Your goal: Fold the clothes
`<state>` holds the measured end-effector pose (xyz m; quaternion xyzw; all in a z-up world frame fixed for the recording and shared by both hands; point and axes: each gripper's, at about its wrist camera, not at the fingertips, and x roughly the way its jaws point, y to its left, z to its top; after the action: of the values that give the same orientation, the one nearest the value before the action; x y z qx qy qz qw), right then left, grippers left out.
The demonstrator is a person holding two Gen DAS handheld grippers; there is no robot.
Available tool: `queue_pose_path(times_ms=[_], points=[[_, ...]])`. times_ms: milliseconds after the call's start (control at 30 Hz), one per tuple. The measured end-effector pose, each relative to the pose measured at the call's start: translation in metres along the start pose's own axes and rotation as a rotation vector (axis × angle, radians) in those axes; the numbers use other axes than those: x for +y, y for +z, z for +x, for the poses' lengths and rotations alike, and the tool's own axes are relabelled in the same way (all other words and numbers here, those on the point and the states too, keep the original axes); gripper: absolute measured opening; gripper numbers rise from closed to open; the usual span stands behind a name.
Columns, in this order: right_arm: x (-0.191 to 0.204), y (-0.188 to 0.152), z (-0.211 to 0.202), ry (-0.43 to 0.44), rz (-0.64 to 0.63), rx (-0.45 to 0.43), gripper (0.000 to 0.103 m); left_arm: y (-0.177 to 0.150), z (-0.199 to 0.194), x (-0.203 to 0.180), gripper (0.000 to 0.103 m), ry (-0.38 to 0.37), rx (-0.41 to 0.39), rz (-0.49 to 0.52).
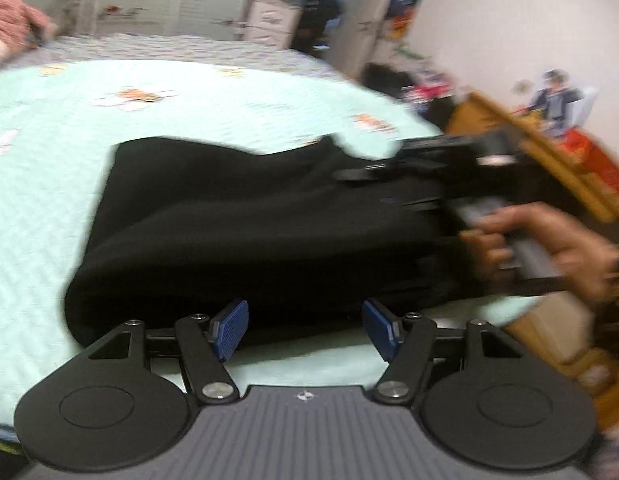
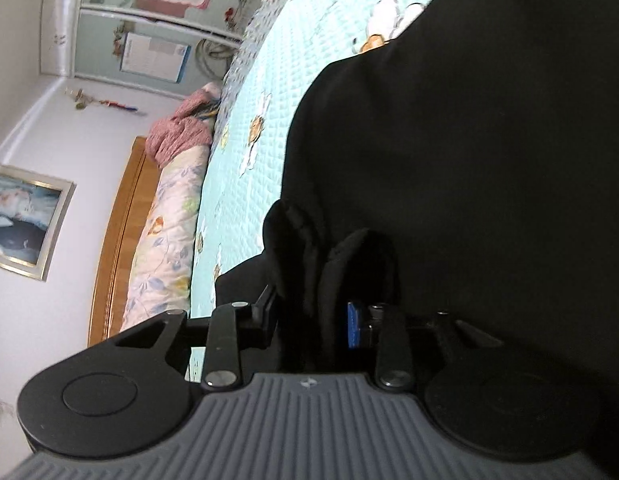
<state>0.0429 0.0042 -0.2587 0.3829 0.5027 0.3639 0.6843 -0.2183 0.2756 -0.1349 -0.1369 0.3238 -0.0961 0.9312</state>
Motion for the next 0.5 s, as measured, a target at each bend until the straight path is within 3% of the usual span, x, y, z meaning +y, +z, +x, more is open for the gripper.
queue_pose_path(times_ms=[67, 167, 267, 333, 367, 433, 467, 500], points=[[0.007, 0.001, 0.001, 0.021, -0.049, 0.002, 0.034, 0.003, -0.017, -0.008, 0.066, -0.029, -0.064, 0.023], [0.030, 0.001, -0.007, 0.066, -0.215, -0.053, 0.027, 0.017, -0.042, -0.005, 0.067, 0.029, -0.209, -0.010], [0.054, 0.001, -0.015, 0.111, -0.381, -0.108, 0.027, 0.034, -0.044, 0.011, 0.077, 0.098, -0.287, -0.015], [0.070, 0.001, -0.020, 0.141, -0.491, -0.145, 0.027, 0.036, -0.017, 0.021, 0.077, 0.142, -0.228, 0.020], [0.066, 0.004, -0.018, 0.105, -0.489, -0.137, 0.031, 0.034, 0.002, 0.029, 0.077, 0.140, -0.148, 0.025], [0.040, 0.015, -0.007, -0.053, -0.384, -0.079, 0.043, 0.022, 0.041, 0.040, 0.073, 0.150, 0.042, 0.018], [0.028, 0.017, -0.005, -0.120, -0.327, -0.067, 0.044, 0.015, 0.057, 0.043, 0.073, 0.151, 0.127, 0.019], [0.019, 0.016, -0.012, -0.149, -0.280, -0.090, 0.044, 0.007, 0.055, 0.040, 0.073, 0.160, 0.106, 0.047]])
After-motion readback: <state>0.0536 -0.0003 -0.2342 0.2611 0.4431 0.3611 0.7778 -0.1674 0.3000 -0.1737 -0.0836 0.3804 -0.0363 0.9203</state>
